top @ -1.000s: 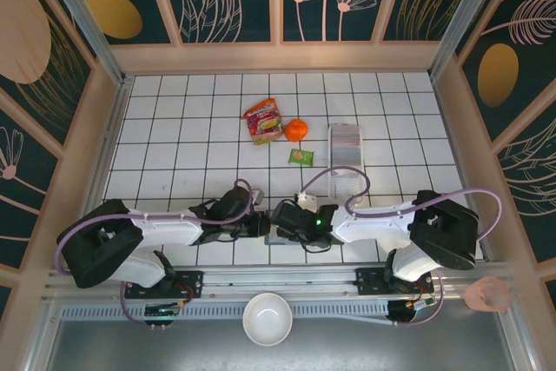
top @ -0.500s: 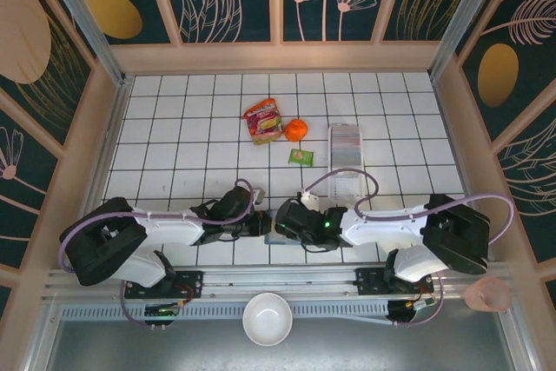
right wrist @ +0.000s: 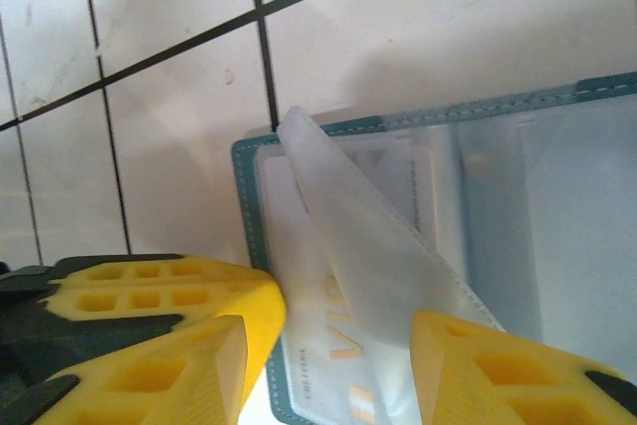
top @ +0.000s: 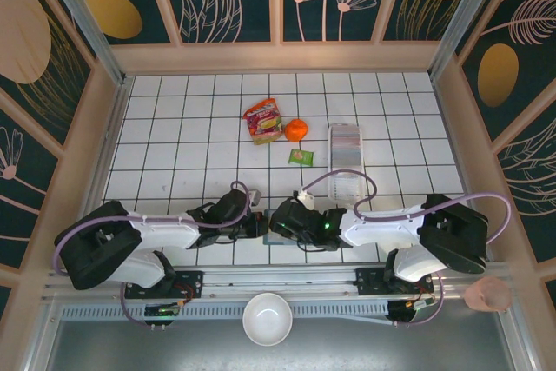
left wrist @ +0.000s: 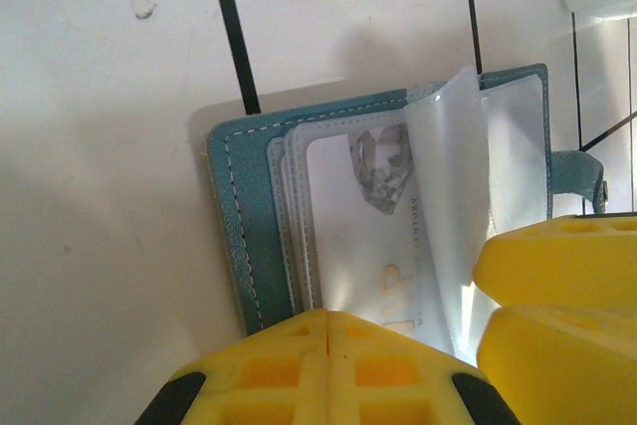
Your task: Put the credit cards into the card holder
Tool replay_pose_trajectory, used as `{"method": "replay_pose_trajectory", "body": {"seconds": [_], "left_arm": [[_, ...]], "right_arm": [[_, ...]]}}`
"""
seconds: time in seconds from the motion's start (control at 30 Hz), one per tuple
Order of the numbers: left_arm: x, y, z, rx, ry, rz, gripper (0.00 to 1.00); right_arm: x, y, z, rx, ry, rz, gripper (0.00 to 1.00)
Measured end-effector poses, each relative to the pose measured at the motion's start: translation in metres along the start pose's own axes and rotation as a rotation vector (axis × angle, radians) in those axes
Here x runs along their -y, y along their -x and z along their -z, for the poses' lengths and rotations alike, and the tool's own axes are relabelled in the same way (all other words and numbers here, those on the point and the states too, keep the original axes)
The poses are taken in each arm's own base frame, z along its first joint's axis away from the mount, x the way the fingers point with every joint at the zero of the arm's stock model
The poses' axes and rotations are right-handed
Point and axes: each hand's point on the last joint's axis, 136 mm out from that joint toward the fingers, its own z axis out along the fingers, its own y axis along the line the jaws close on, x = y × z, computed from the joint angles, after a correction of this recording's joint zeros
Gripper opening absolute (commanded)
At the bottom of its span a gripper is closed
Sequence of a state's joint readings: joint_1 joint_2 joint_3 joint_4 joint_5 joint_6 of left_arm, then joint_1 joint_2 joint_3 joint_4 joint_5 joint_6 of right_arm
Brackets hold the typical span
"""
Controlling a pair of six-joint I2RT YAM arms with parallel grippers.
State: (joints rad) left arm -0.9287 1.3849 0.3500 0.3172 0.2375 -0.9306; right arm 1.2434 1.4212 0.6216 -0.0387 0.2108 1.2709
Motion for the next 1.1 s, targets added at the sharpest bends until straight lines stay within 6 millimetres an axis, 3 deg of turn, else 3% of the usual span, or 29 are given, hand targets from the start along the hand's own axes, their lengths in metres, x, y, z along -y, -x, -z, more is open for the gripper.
{"method": "replay_pose_trajectory", "body": {"seconds": [0.23,0.83,0.97,1.1], "left_arm": [[-0.001,0.002,0.002,0.020,0.002,0.015,0.03],[-0.033,0.013,0.034,0.205,0.090,0.109,0.03],[-0.040,0.014,0.043,0.241,0.109,0.130,0.04],[-0.043,0.019,0.053,0.287,0.121,0.143,0.06]], "right_arm": [[-0.013,-0.002,-0.002,-0.008,0.070,-0.015,0.47],[-0.052,0.004,-0.012,0.002,0.195,0.013,0.47],[-0.071,0.009,-0.017,0.006,0.237,0.050,0.48],[-0.118,0.021,-0.010,0.029,0.315,0.111,0.49]]}}
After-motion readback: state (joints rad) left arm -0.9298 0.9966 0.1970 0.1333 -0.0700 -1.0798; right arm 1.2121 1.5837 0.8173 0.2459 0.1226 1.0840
